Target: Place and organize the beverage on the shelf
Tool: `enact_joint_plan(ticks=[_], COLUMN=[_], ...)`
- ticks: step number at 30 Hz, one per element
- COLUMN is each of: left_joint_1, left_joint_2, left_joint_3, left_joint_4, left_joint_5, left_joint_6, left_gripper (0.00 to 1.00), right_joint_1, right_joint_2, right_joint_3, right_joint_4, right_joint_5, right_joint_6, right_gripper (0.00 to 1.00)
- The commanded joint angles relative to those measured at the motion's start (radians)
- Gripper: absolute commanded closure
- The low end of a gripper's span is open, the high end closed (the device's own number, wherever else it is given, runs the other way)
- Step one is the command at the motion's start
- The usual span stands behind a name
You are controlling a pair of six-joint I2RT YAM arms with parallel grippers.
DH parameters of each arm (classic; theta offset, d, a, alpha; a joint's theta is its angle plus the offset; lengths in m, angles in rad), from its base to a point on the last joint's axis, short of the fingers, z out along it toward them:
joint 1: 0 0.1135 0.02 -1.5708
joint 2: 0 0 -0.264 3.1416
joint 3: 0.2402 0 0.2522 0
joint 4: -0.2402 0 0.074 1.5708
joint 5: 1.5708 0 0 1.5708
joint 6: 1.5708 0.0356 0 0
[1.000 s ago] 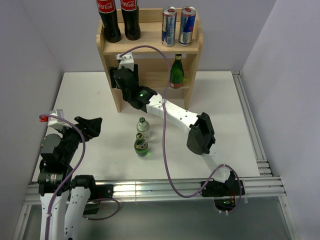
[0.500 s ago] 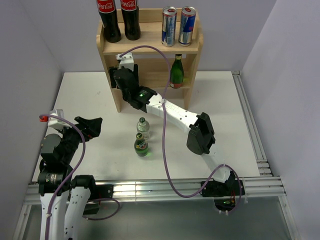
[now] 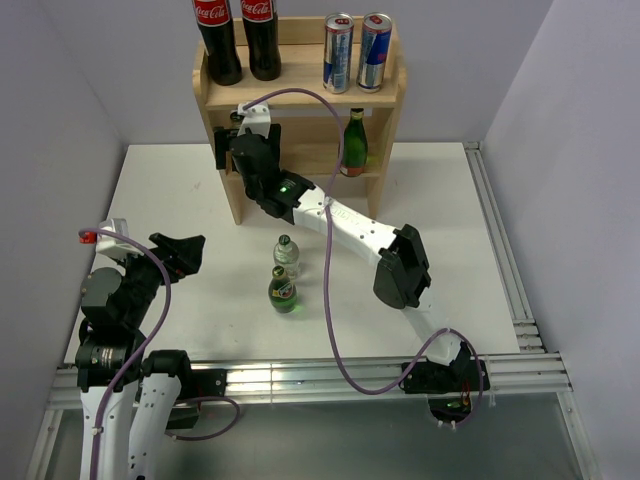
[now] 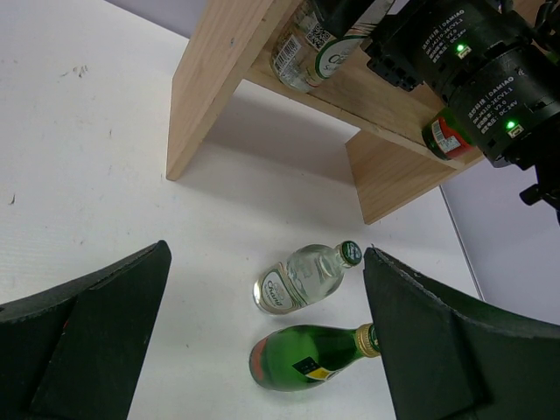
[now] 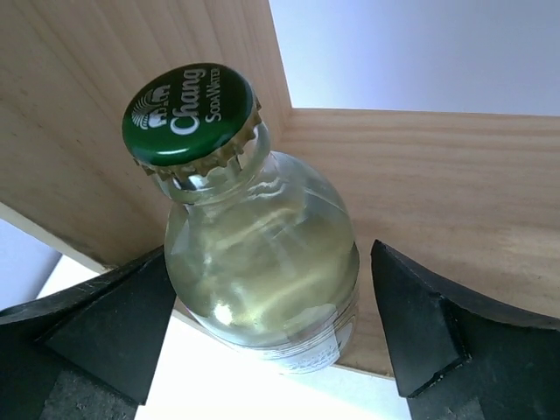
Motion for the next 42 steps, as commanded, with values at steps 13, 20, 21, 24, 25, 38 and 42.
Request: enact_joint_plan(ticks=[13,20,21,24,25,38,42], left_joint_1=[0.007,0.007,0.007,0.007,0.007,0.007,0.007], left_joint_2=[-0.019,-0.019,-0.019,-0.019,-0.019,-0.013,-0.011], left_joint_3=[-0.003,-0.003,-0.003,-0.003,-0.003,-0.002,-0.002], left_joint_4=[0.042,0.042,0.042,0.042,0.041,0.039,0.039], left_joint_5=[0.015,0.013,0.013,0.012,0.012,0.002,0.002], left_joint_6=[0.025,0.025,0.025,0.024,0.024,0.024,0.022], left_gripper=[0.01,0.01,0.01,0.01,0.01,0.01,0.01], right_joint_1=[0.015,0.043,0.046,0.058,0.061,0.136,0.182], right_joint_2=[-0.080,-0.134,-0.139,-0.159,-0.163,-0.375,-0.459], right_joint_3=[-0.133,-0.208,-0.216,-0.242,-0.257,-0.505,-0.613], right_joint_4=[0.078,0.113,0.118,0.122,0.124,0.176,0.184], right_joint_5=[0.019,0.025,0.025,0.025,0.028,0.100,0.145], right_joint_6=[0.015,0.010,0.010,0.012,0.010,0.033,0.038], right_gripper=[0.00,0.00,0.00,0.00,0.00,0.00,0.00])
